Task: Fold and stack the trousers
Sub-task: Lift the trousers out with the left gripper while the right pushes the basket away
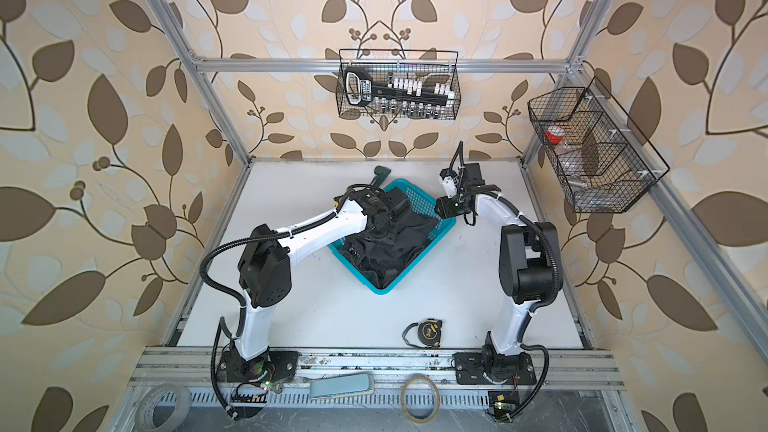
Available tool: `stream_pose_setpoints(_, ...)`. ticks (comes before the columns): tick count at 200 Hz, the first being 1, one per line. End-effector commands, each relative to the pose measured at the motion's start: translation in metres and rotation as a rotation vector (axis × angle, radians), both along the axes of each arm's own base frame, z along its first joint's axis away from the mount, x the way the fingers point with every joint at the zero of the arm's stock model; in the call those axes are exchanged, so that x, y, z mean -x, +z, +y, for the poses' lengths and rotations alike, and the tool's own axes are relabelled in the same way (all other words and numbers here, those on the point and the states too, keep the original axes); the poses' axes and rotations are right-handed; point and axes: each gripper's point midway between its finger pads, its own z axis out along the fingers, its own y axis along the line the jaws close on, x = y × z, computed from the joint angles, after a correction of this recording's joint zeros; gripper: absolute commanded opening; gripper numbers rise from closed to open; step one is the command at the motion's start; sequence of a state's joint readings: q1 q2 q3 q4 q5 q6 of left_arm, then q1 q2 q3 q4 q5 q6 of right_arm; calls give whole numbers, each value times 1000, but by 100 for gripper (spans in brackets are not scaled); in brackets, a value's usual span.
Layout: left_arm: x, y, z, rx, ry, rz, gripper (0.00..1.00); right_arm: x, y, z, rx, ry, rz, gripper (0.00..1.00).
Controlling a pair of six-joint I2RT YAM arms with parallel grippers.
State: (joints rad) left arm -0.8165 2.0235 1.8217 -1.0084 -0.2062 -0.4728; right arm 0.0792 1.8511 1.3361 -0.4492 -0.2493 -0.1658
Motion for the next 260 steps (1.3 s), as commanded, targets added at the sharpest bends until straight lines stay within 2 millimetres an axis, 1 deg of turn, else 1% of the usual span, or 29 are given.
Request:
stream_pose_setpoints(1, 4, 68, 17, 42, 2, -87, 0, -6, 3, -8, 75, 19, -16, 43)
stream_pose_setpoints(24, 7, 94, 23, 61, 6, -120, 0, -5, 5, -13, 106, 18, -21, 34)
stream_pose_setpoints(40, 7, 114, 31, 49, 14, -155, 0, -2, 9, -19, 129, 10, -32, 32)
stream_pose_setpoints(48, 7, 124, 37, 34, 17, -173, 0, -1, 12, -22, 134, 4, -38, 29)
stream_pose_setpoints(57, 8, 130, 47, -5, 24, -186, 0, 1, 15, -28, 138, -11, -41, 27)
stream_pose_setpoints(58, 7, 135, 47, -1, 27, -198, 0, 0, 15, -29, 139, -13, -44, 27)
stream_pose_setpoints(62, 6, 144, 51, -10, 34, -218, 0, 1, 16, -32, 140, -21, -44, 27)
stream_pose_setpoints(102, 9, 191, 95, -127, 86, -349, 0, 10, 22, -68, 143, -117, -66, 24)
stream_pose_setpoints(118, 10, 206, 109, -151, 104, -389, 0, 12, 25, -82, 143, -162, -75, 23)
stream_pose_setpoints(130, 11, 214, 122, -168, 124, -400, 0, 12, 29, -92, 145, -197, -83, 23)
stream_pose_setpoints(134, 11, 215, 126, -176, 130, -401, 0, 11, 30, -96, 147, -210, -87, 23)
stream_pose_setpoints(135, 11, 216, 127, -178, 132, -402, 0, 14, 25, -96, 147, -212, -75, 23)
stream_pose_setpoints(137, 11, 217, 130, -181, 137, -403, 0, 17, 22, -98, 147, -217, -67, 23)
stream_pose_setpoints(142, 10, 218, 136, -196, 146, -406, 0, 18, 21, -101, 147, -227, -63, 23)
stream_pose_setpoints(186, 16, 239, 195, -250, 260, -437, 0, 22, 18, -134, 159, -331, -54, 23)
stream_pose_setpoints(210, 22, 240, 224, -285, 322, -436, 0, 20, 18, -151, 165, -398, -50, 22)
stream_pose_setpoints(218, 24, 237, 230, -281, 334, -430, 0, 19, 17, -157, 163, -423, -47, 22)
stream_pose_setpoints(228, 26, 233, 232, -265, 336, -423, 0, 19, 14, -163, 161, -454, -38, 22)
stream_pose_setpoints(231, 27, 225, 233, -277, 331, -403, 0, 19, 14, -164, 160, -464, -36, 22)
stream_pose_setpoints(239, 29, 219, 234, -280, 332, -391, 0, 19, 12, -169, 153, -491, -32, 23)
stream_pose_setpoints(260, 32, 211, 241, -287, 345, -376, 0, 15, 9, -179, 112, -550, -38, 22)
